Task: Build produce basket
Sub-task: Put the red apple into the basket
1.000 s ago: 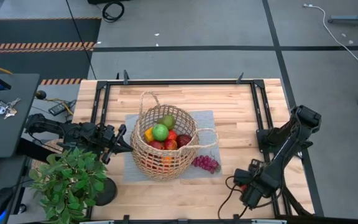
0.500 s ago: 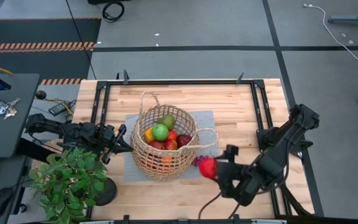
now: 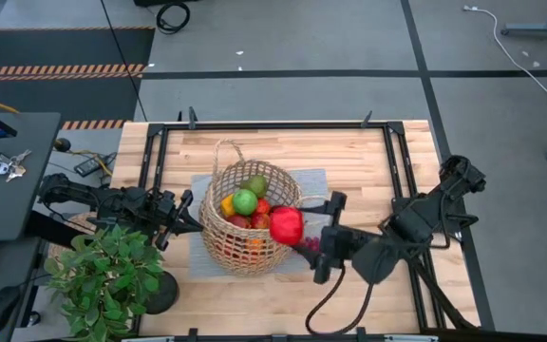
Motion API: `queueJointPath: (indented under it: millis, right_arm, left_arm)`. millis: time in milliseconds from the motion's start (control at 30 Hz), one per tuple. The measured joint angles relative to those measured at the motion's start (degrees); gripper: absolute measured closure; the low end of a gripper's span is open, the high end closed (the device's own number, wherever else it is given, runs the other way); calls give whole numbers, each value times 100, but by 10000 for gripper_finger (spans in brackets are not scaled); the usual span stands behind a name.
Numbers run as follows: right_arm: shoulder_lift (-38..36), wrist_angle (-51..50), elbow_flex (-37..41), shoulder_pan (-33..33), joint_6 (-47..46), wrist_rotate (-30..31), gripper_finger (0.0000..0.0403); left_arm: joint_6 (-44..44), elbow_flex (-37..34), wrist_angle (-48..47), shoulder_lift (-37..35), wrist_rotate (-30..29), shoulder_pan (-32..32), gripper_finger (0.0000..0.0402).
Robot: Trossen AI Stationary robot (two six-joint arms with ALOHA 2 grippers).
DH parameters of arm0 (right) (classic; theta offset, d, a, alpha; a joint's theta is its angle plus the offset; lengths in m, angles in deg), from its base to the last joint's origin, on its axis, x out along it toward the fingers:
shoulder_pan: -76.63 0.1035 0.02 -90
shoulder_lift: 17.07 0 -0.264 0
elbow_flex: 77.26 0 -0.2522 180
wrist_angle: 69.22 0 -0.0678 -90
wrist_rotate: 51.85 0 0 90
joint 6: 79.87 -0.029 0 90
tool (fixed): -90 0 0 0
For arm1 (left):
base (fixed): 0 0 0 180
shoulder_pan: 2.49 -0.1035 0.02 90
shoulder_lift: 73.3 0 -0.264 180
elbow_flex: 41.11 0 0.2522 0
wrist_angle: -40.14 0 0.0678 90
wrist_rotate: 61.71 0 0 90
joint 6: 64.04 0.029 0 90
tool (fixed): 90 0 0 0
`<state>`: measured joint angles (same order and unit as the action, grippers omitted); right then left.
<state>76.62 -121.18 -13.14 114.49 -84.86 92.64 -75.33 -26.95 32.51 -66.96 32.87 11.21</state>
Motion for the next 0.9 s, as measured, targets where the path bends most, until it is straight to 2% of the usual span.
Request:
queueJointPath:
  millis: [133, 300, 400, 500, 700, 900]
  right_arm:
    - [-2, 320, -107, -194, 403, -23, 49]
    - [-4, 171, -106, -436, 451, -234, 49]
    - [-4, 123, -104, -549, 802, -423, 49]
    - [-4, 75, -101, -618, 1857, -462, 49]
    - [-4, 74, -99, -655, 4973, -454, 49]
    - [-4, 78, -99, -660, 6832, -163, 49]
  left_arm:
    - [-1, -1, 0, 0, 0, 0, 370]
    - [-1, 0, 0, 0, 0, 0, 366]
    - [-3, 1, 0, 0, 0, 0, 369]
    - [-3, 1, -1, 0, 0, 0, 373]
    - [2, -1, -2, 0, 0, 0, 368]
    - [-2, 0, 0, 0, 0, 0, 368]
